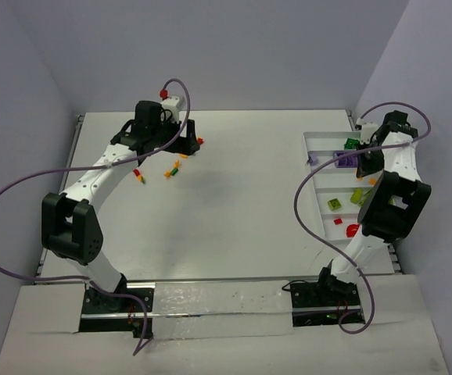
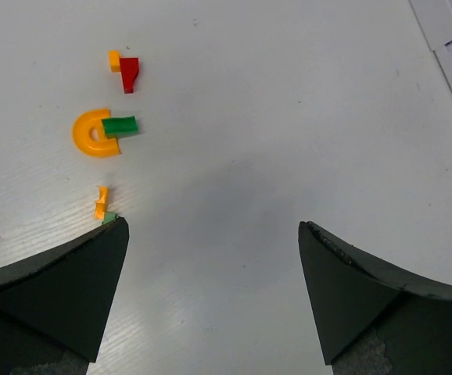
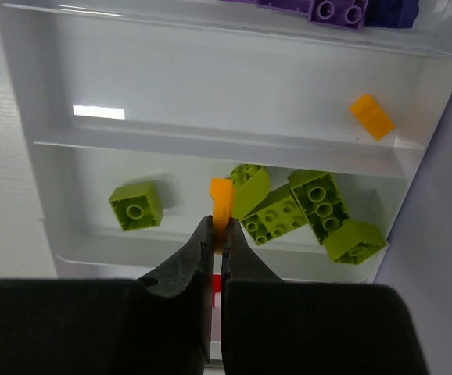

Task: Sort the legos into containers by color

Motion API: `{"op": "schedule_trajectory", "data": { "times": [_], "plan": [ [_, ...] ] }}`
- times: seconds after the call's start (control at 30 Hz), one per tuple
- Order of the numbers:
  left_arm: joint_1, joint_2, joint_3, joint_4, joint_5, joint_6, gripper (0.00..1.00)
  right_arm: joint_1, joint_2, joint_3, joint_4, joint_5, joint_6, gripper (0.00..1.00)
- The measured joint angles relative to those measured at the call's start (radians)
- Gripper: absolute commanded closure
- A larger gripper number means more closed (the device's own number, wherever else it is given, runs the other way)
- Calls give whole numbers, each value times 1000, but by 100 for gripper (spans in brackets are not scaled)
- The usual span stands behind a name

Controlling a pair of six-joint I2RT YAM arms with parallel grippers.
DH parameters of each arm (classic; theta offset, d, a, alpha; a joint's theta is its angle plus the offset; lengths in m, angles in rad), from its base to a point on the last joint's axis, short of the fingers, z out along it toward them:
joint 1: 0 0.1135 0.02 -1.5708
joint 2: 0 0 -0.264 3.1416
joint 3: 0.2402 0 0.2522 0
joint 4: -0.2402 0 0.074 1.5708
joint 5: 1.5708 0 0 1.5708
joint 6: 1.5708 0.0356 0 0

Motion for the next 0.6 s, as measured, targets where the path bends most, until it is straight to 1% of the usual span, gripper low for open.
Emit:
{"op": "schedule_trajectory", "data": {
  "times": [0.23,0.37,0.47,0.53,0.57,0.6],
  "plan": [
    [0,1,0,-14,-9,40,1,1,211,134,42,67,23,100],
    [0,9,1,-17,-9,53,1,1,280,184,48,99,34,100],
    [3,26,4,-30,-9,60,1,1,301,202,50,123,38,100],
    [7,38,6,-41,-9,61,1,1,312,213,53,143,39,94],
    [12,45,8,-44,-9,61,1,1,318,215,57,152,41,88],
    [16,51,8,-48,-9,61,1,1,323,216,60,162,42,88]
  ]
}}
